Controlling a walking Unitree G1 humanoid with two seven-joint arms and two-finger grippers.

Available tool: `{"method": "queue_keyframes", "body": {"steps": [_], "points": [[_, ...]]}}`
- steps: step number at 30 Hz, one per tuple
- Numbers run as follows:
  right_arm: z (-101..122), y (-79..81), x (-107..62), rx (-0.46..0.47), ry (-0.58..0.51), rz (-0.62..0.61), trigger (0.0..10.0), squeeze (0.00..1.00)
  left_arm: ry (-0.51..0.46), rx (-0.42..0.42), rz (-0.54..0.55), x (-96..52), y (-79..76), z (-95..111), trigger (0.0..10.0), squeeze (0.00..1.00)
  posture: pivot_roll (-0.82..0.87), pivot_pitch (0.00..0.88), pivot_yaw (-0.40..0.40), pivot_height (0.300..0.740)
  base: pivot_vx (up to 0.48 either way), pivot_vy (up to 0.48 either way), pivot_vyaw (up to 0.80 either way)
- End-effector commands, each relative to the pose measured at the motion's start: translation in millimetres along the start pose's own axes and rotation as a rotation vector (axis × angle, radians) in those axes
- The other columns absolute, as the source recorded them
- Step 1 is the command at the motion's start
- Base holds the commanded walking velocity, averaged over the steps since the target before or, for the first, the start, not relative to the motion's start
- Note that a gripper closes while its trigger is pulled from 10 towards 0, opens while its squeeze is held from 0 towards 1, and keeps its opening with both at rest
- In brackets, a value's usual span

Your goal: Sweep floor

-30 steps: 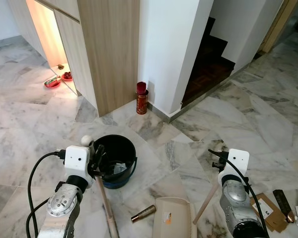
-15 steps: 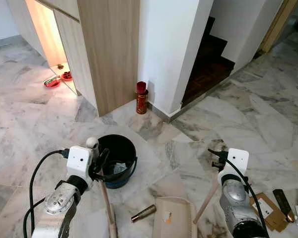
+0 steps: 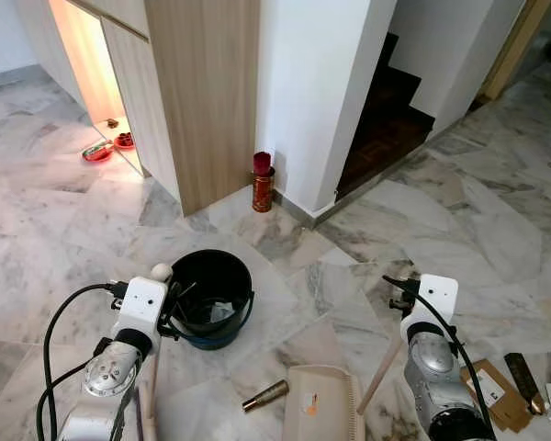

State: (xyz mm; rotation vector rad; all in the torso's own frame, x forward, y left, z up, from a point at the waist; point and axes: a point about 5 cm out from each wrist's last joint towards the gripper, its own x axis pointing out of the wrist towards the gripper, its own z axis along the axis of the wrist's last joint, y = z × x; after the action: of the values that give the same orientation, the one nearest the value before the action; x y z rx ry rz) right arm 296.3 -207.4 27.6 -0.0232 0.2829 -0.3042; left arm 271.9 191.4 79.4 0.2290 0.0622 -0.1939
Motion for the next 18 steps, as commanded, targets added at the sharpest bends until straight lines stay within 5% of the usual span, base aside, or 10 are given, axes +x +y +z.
{"method": "queue_keyframes", "body": {"steps": [1,5,12,18], "points": [[5,1.0,1.6,0.003,-0.023,0.003,10.0,0.0,-0.075,-0.031,-0.021,7.6,-2.2,13,10.0,0.0,0.15,0.068,-0.108,0.74,0.0,0.0,0.0],[5,-0.2,1.3,0.004,-0.025,-0.002,10.0,0.0,-0.097,-0.069,-0.041,14.5,-3.4,17,10.0,0.0,0.14,0.08,-0.107,0.74,0.0,0.0,0.0],[3,-2.3,-0.4,0.004,-0.026,-0.003,10.0,0.0,-0.146,-0.262,-0.031,25.9,7.6,28,10.0,0.0,0.13,0.064,-0.107,0.74,0.0,0.0,0.0],[4,0.8,0.0,0.005,-0.027,0.006,10.0,0.0,-0.144,-0.285,-0.055,27.6,9.8,29,10.0,0.0,0.13,0.053,-0.106,0.74,0.0,0.0,0.0]]}}
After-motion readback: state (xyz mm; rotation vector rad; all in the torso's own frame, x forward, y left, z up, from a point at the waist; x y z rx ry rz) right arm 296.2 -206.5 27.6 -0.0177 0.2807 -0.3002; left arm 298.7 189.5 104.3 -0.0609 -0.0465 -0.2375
